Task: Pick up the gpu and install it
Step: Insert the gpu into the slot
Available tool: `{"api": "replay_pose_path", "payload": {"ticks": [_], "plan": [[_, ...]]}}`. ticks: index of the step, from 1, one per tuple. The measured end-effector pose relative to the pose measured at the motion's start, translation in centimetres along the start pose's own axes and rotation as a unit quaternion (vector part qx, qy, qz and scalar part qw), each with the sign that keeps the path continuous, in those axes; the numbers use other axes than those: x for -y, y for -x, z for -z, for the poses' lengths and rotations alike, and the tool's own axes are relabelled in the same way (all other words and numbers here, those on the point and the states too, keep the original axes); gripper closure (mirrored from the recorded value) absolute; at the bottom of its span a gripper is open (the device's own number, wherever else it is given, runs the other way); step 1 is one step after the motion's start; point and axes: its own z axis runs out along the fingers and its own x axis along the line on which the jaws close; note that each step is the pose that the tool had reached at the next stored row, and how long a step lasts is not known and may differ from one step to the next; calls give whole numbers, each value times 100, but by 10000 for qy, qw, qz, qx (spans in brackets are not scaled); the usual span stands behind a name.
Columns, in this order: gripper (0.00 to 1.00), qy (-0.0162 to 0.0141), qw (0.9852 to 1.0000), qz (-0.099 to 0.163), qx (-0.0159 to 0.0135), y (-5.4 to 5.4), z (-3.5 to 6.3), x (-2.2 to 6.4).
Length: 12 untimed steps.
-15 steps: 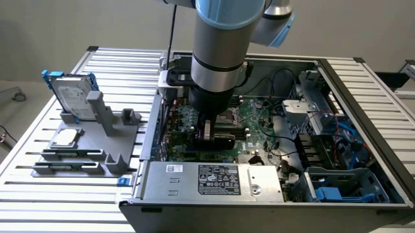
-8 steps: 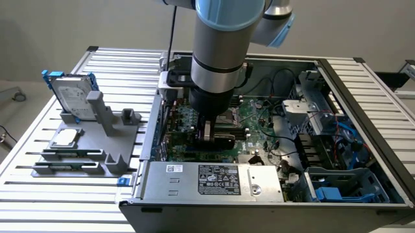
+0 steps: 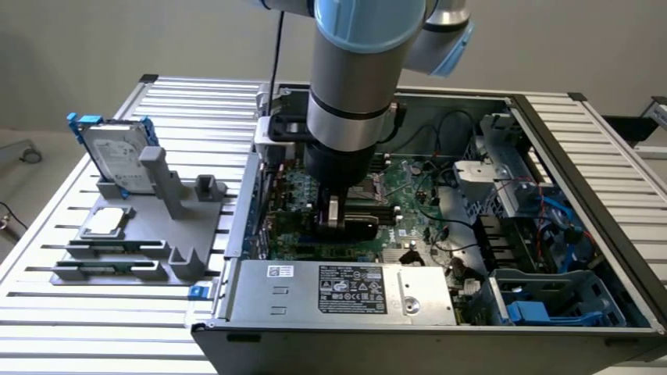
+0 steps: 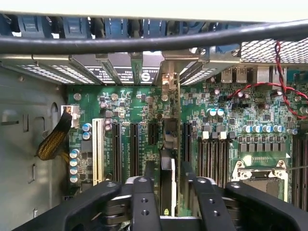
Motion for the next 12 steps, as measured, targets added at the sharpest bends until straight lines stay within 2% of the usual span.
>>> {"api": "replay_pose_path", "payload": {"ticks": [1,4,12], "plan": [[60,2,10000,0,0,1,7,-1],[60,7,10000,-1,1,4,43,-3],[60,37,10000,-3,1,19,217,-17]]}}
